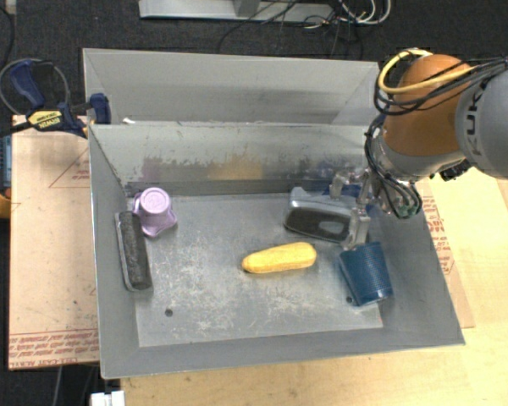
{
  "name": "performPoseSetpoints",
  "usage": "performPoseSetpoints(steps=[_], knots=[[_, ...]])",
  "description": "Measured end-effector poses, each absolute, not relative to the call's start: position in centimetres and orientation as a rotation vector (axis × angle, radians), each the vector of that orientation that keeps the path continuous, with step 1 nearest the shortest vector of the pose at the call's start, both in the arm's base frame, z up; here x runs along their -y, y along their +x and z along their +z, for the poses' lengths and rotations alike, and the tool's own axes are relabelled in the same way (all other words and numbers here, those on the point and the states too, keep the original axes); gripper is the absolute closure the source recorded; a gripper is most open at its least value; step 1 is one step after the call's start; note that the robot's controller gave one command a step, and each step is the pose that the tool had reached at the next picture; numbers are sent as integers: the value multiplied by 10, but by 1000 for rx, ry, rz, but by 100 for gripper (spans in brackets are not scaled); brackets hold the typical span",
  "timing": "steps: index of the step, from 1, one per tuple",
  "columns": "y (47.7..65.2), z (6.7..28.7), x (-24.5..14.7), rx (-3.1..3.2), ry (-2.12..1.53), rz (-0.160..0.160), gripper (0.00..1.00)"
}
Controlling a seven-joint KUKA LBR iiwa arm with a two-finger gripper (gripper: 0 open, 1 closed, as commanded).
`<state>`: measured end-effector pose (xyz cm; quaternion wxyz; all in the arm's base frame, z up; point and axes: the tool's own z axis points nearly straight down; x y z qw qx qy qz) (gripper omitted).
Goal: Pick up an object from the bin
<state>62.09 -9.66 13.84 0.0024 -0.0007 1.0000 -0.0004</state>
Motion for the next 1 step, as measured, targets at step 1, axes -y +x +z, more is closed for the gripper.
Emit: performPoseSetpoints(steps=[1], knots=[[621, 138, 97, -3137, -2, -1, 0]])
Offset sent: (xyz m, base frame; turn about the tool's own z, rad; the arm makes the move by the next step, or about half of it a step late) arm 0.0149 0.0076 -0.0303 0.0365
